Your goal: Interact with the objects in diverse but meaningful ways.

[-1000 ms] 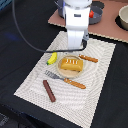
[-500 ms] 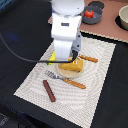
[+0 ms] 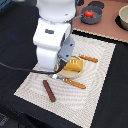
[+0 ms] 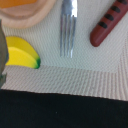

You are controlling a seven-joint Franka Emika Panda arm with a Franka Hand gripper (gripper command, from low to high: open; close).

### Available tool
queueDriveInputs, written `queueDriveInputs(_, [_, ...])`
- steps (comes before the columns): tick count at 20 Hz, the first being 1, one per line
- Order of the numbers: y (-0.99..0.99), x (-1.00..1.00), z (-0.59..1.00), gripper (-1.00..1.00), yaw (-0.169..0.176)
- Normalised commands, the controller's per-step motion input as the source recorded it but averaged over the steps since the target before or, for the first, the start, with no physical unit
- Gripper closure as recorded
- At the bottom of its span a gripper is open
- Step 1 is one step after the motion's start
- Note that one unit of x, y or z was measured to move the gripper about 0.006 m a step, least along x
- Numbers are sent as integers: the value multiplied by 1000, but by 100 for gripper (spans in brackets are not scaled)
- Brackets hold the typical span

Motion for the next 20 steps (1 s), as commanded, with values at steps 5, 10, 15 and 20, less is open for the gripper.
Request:
queueDriveInputs(5, [-507,238,42,-100,-118])
queueDriveInputs(10, [-576,265,-78,-100,-85])
queueDriveInputs(15, [-549,276,-265,-100,-74])
queueDriveInputs(20, [-425,254,-351,-100,-66])
